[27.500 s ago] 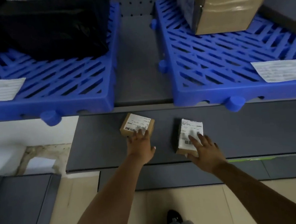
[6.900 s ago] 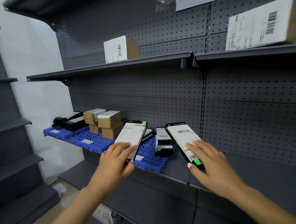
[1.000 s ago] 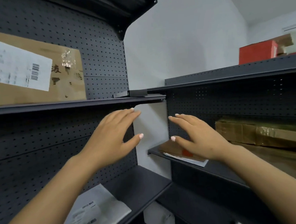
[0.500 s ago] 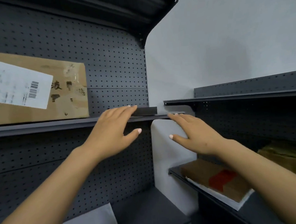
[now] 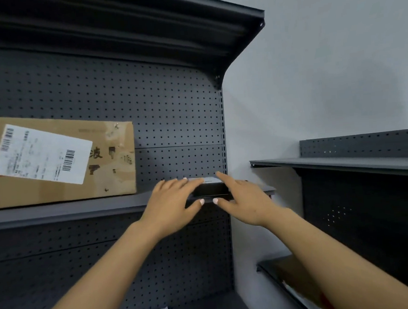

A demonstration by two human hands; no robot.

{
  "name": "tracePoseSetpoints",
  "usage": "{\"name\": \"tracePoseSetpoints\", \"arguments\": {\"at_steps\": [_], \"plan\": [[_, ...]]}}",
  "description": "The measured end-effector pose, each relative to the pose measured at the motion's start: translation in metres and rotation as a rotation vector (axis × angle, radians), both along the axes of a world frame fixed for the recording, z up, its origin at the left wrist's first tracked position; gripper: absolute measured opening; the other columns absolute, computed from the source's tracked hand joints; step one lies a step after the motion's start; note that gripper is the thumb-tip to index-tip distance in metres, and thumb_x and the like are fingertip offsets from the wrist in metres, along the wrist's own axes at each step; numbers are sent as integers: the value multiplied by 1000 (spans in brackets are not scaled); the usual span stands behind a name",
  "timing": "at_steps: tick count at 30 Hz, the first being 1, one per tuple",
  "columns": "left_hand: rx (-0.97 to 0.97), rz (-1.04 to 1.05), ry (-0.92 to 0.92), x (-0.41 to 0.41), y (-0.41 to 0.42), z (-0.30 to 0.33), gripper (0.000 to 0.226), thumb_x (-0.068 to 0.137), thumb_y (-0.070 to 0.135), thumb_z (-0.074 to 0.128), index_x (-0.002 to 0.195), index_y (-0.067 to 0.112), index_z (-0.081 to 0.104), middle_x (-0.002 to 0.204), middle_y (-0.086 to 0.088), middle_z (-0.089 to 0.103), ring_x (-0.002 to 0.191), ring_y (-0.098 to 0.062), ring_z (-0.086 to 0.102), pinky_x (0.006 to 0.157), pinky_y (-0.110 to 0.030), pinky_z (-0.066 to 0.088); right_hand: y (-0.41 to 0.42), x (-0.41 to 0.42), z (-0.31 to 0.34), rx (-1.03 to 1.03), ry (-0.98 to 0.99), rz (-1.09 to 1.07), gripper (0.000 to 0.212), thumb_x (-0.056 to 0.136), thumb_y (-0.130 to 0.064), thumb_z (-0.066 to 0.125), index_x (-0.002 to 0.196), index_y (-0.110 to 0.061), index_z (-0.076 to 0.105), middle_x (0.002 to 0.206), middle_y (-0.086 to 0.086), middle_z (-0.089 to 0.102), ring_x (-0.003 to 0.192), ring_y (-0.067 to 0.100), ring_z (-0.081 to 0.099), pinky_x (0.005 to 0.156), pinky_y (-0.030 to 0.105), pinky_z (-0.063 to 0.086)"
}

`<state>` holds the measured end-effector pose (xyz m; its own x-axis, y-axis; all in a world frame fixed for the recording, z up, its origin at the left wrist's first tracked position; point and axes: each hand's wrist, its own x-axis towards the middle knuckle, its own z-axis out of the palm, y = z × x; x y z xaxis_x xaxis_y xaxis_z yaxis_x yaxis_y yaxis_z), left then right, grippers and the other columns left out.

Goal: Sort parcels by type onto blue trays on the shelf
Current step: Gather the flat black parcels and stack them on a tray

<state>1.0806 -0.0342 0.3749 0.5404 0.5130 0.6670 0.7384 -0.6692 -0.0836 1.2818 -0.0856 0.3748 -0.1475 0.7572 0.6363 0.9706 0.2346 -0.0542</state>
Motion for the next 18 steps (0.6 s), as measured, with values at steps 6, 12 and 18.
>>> {"name": "tracePoseSetpoints", "arguments": {"at_steps": [6,12,18], "plan": [[-37,-64,-72,3,-3,-4,47,94,52,42,139,42,32,124,11,60,118,-12,50,110,-37,24,2,-3,-10,40,63,35,56,95,-44,45,144,-22,28,108,9,61,96,25,55,83,34,40],[-16,-192,-352,20,-32,-22,37,94,37,52,130,35,46,124,17,57,111,-8,53,103,-42,34,-20,-13,-13,105,144,95,47,96,-32,50,140,-23,37,110,7,64,96,22,56,78,32,42],[102,-295,-425,2,-73,-42,35,94,23,56,129,27,55,134,8,54,113,-19,54,94,-45,45,-68,-25,-36,243,287,235,46,94,-26,55,138,-26,41,132,-8,52,117,12,50,87,18,35]]}}
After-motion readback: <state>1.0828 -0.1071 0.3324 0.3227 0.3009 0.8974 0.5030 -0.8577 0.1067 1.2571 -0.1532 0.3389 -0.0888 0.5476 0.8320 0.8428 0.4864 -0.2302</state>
